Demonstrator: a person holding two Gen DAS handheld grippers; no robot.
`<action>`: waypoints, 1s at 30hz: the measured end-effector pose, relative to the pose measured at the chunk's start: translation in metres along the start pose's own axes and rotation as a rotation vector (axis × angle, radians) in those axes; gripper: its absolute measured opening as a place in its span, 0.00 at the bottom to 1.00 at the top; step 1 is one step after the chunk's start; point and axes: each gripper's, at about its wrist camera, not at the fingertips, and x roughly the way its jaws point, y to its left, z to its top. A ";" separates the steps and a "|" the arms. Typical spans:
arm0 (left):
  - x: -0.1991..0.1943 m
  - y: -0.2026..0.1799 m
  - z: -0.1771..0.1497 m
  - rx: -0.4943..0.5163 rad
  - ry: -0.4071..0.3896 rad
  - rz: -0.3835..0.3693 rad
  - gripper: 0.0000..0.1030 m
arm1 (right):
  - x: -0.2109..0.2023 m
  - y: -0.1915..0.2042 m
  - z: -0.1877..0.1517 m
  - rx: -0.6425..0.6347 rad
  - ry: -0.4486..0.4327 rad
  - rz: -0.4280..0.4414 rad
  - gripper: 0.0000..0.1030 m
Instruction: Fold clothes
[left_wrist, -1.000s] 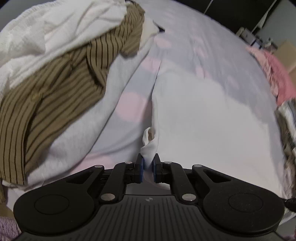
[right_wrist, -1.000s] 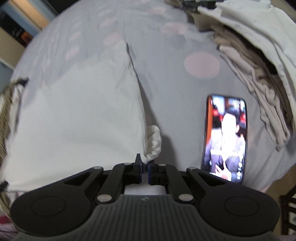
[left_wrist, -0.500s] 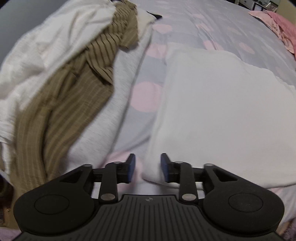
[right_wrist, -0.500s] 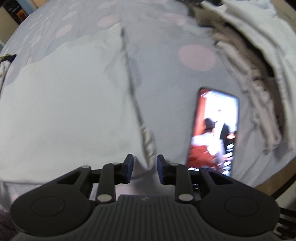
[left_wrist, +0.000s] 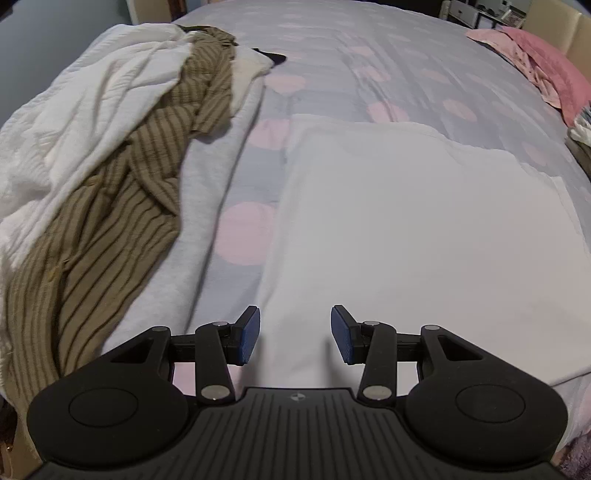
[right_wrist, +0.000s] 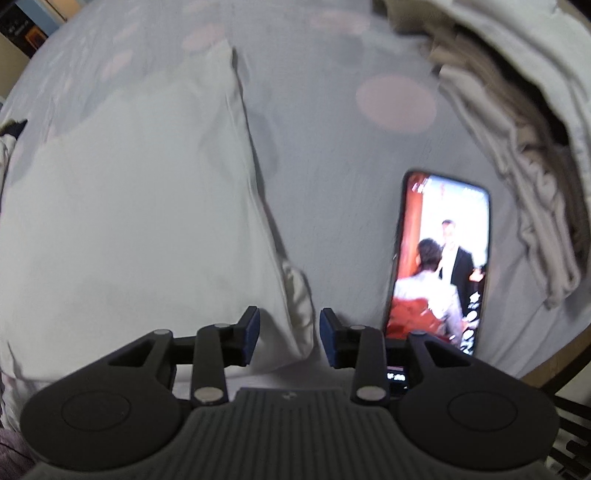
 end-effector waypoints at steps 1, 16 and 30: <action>0.001 -0.002 0.000 0.005 0.003 -0.002 0.39 | 0.002 0.000 0.000 0.005 0.005 0.002 0.38; 0.001 -0.007 -0.001 0.016 0.001 -0.008 0.39 | -0.001 0.003 -0.001 0.053 -0.010 0.064 0.09; -0.013 0.007 -0.004 -0.016 -0.029 -0.040 0.39 | -0.074 0.125 0.013 -0.141 -0.176 0.228 0.08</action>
